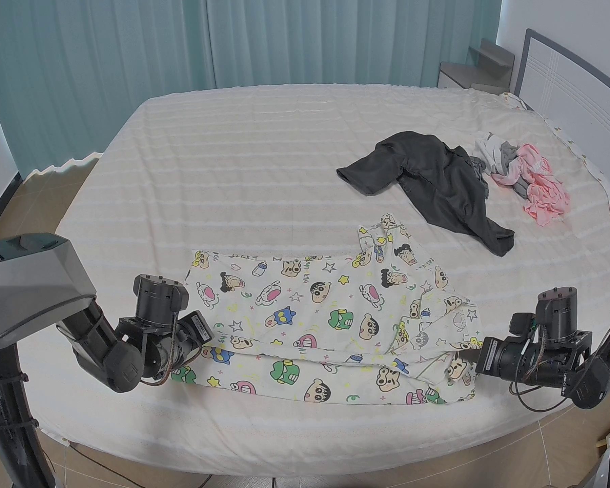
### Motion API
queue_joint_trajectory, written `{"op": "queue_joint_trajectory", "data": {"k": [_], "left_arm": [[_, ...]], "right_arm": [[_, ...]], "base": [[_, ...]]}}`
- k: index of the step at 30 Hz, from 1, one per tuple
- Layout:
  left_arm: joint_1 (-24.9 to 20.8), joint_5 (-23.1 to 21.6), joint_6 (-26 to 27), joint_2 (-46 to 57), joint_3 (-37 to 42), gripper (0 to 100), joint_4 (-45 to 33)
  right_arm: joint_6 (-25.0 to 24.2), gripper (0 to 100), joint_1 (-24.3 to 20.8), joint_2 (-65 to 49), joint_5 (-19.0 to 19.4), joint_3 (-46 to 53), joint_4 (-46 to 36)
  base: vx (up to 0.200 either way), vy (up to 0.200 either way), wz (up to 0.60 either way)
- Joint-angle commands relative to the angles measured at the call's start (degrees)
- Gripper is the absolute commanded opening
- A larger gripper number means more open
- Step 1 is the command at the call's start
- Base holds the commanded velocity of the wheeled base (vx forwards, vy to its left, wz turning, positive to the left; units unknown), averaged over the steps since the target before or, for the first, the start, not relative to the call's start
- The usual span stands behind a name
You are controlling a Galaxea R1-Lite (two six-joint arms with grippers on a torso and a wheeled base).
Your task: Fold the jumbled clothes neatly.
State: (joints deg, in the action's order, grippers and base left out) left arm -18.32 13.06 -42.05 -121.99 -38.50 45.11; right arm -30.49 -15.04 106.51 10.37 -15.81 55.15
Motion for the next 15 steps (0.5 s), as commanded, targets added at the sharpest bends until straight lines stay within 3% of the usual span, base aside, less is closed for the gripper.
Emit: {"op": "queue_joint_trajectory", "data": {"k": [1, 2, 4, 5, 12, 15], "left_arm": [[0.6, -0.2, -1.0, -2.7, -2.5, 0, 0.1], [0.7, -0.2, -1.0, -2.9, -2.7, 100, 0.1], [0.8, -0.2, -1.0, -3.1, -2.9, 100, 0.1], [1.0, -0.1, -1.1, -3.4, -3.4, 100, 0.2], [2.3, 0.2, -2.8, -1.8, -3.4, 100, 0.7], [3.7, 0.2, -2.9, 1.2, -2.8, 100, 0.8]], "right_arm": [[-0.1, 0, 0.9, 6.2, -0.7, 0.0, 2.9], [-0.2, 0, 1.0, 6.4, -0.7, -0.1, 3.2], [-0.2, 0, 1.2, 6.7, -0.7, -0.2, 3.5], [-0.5, 100, 1.7, 7.0, -0.6, -0.3, 3.6], [-2.8, 100, 2.6, 5.0, -0.7, 0.1, 4.4], [-6.5, 100, 3.4, 2.7, -0.7, 0.7, 6.6]], "base": [[0.000, 0.000, 0.00], [0.000, 0.000, 0.00], [0.000, 0.000, 0.00], [0.000, 0.000, 0.00], [0.000, 0.000, 0.00], [0.000, 0.000, 0.00]]}}
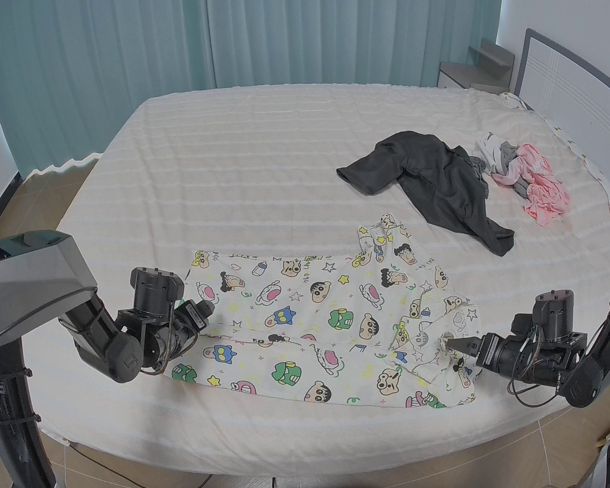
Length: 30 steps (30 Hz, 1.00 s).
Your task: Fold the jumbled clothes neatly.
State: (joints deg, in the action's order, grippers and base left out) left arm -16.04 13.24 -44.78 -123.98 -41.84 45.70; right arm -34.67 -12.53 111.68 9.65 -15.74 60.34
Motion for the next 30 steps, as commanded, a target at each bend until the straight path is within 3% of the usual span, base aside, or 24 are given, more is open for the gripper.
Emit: {"op": "queue_joint_trajectory", "data": {"k": [1, 2, 6, 11, 14, 15, 17, 24, 27, 28, 30], "left_arm": [[1.7, 0.0, -0.2, 3.7, 0.6, 100, 0.2], [2.7, -0.2, -0.4, 6.3, 1.5, 100, 0.1], [4.2, -3.2, -3.7, 14.2, 4.7, 100, -0.7], [4.7, -16.2, -14.1, 28.5, 12.2, 100, -5.4], [4.7, -20.2, -18.9, 34.0, 15.4, 100, -7.1], [4.7, -24.4, -23.5, 39.4, 18.9, 100, -7.5], [4.8, -28.9, -26.6, 44.7, 22.9, 100, -7.6], [4.6, -41.7, -27.7, 58.4, 34.3, 100, -7.5], [4.6, -42.9, -27.7, 59.5, 35.0, 100, -7.5], [4.7, -47.9, -27.9, 65.7, 38.4, 100, -7.6], [4.7, -48.9, -28.1, 69.8, 39.2, 100, -7.7]], "right_arm": [[-3.2, 100, 0.8, -3.0, -0.1, 0.7, 1.7], [-6.6, 100, 0.9, -5.0, -0.1, 1.2, 2.2], [-12.4, 100, 0.7, -9.5, -0.4, 2.5, 2.1], [-18.6, 100, -0.1, -12.3, -1.2, 3.8, 1.6], [-20.3, 100, -1.8, -10.9, -1.1, 4.0, 1.7], [-22.4, 100, -3.5, -8.0, -1.5, 3.5, 2.4], [-24.4, 100, -5.0, -5.3, -2.0, 2.8, 2.7], [-25.0, 100, -6.5, 4.5, -5.9, -0.3, 7.4], [-24.8, 100, -6.5, 5.0, -6.0, -0.5, 8.1], [-22.6, 100, -7.7, 6.4, -6.5, -1.0, 8.6], [-21.2, 100, -7.8, 7.4, -6.5, -1.3, 8.6]], "base": [[0.000, 0.000, 0.00], [0.000, 0.000, 0.00], [0.000, 0.000, 0.00], [0.000, 0.000, 0.00], [0.000, 0.000, 0.00], [0.000, 0.000, 0.00], [0.000, 0.000, 0.00], [0.000, 0.000, 0.00], [0.000, 0.000, 0.00], [0.000, 0.000, 0.00], [0.000, 0.000, 0.00]]}}
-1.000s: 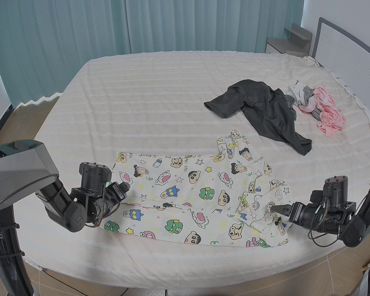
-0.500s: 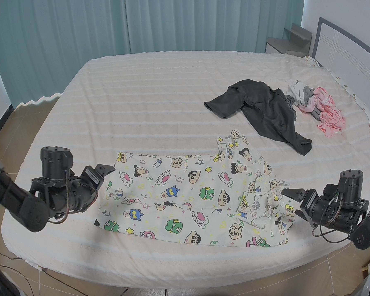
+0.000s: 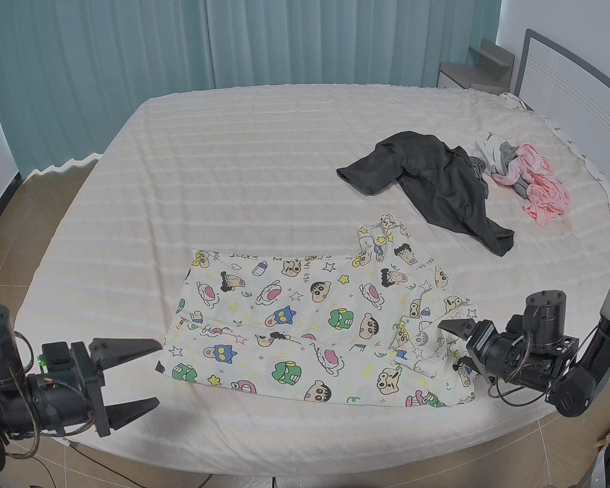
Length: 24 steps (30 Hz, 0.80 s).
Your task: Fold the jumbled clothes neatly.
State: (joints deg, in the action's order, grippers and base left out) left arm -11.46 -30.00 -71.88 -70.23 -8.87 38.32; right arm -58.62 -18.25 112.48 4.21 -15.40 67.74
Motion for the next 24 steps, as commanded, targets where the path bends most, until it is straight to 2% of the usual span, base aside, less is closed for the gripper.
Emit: {"op": "queue_joint_trajectory", "data": {"k": [1, 7, 12, 17, 24], "left_arm": [[0.1, -5.7, -1.3, 17.4, 6.4, 100, -0.5], [0.2, -5.2, -2.9, 16.7, 5.7, 100, -3.9], [0.2, -5.2, -2.7, 16.0, 5.9, 100, -3.9], [0.2, -5.1, -2.7, 15.7, 6.1, 100, -3.9], [1.2, -5.2, -2.7, 15.3, 6.0, 100, -3.9]], "right_arm": [[2.9, 100, -2.0, 7.4, -1.1, -1.8, 1.2], [3.6, 100, -2.1, 13.0, -3.9, -5.2, 2.0], [3.9, 100, -2.4, 14.1, -4.1, -5.6, 4.0], [3.9, 100, -2.5, 15.9, -4.9, -5.5, 9.3], [4.7, 100, -2.0, 16.5, -5.6, -5.0, 9.9]], "base": [[0.000, 0.000, 0.00], [0.000, 0.000, 0.00], [0.000, 0.000, 0.00], [0.000, 0.000, 0.00], [0.000, 0.000, 0.00]]}}
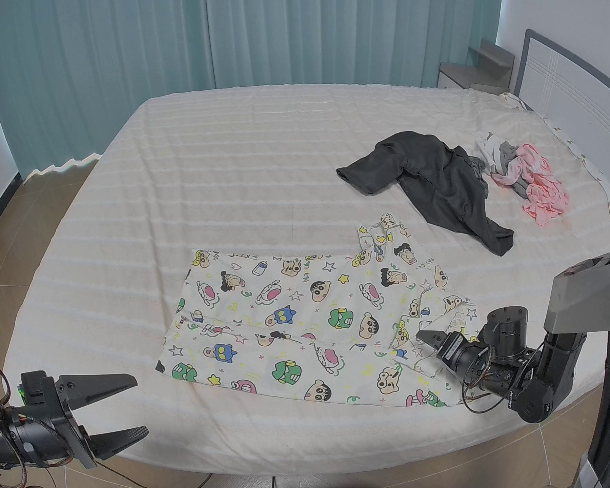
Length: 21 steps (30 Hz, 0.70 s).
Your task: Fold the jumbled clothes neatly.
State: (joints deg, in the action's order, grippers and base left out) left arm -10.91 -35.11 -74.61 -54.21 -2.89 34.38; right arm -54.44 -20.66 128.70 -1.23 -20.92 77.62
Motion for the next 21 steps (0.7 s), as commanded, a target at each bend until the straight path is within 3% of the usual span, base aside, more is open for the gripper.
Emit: {"op": "queue_joint_trajectory", "data": {"k": [1, 9, 21], "left_arm": [[0.7, 0.0, 0.0, -1.0, 0.0, 100, 0.1], [1.6, 0.0, 0.3, -3.7, -0.1, 100, 0.3], [1.7, 0.0, 0.3, -3.7, -0.2, 100, 0.3]], "right_arm": [[0.8, 100, 0.5, -0.1, -0.3, 0.6, 0.0], [6.0, 100, 1.1, -5.1, -2.7, 2.9, -0.1], [5.1, 100, 1.1, -2.1, -2.2, -1.6, 0.1]], "base": [[0.000, 0.000, 0.00], [0.000, 0.000, 0.00], [0.000, 0.000, 0.00]]}}
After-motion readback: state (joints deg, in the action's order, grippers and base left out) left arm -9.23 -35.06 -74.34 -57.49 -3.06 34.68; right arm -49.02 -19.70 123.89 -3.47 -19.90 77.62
